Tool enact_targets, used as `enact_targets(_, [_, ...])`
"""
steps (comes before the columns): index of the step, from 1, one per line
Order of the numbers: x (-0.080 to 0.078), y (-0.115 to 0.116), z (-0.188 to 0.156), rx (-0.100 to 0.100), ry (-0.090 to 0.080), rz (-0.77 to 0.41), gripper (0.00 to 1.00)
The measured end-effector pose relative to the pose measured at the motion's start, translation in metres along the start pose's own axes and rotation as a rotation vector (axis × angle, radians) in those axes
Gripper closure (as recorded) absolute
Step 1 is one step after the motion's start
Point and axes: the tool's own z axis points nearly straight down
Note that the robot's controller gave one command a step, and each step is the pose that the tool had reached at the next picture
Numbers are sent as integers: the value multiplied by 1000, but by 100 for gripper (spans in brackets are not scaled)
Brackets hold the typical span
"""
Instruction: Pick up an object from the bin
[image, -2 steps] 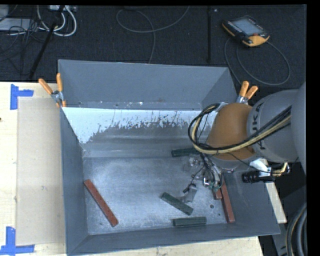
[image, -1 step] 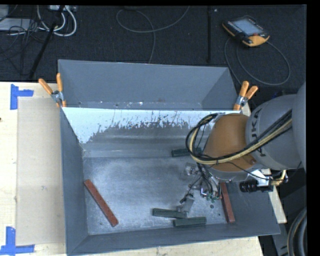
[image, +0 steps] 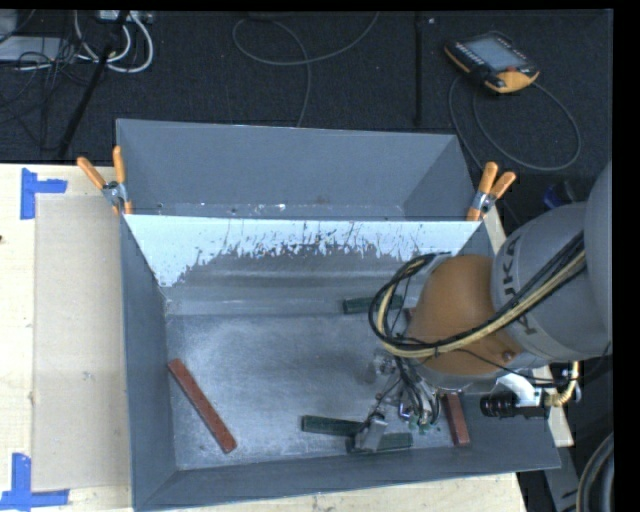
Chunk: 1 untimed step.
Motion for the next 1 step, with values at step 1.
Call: enact_targets(1, [-30, 71, 7, -4, 1, 85, 100])
